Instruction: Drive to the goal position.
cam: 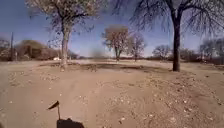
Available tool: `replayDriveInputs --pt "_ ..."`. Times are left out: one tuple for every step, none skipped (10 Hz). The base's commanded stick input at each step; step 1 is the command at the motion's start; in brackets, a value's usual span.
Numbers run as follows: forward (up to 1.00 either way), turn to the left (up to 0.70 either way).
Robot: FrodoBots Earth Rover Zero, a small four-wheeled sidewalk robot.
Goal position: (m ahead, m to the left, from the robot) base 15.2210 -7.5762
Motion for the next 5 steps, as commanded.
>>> replayDriveInputs --pt "1.0 0.0" --pt "1.0 0.0" --pt "1.0 0.0" --pt "1.0 0.0" --pt "1.0 0.0"
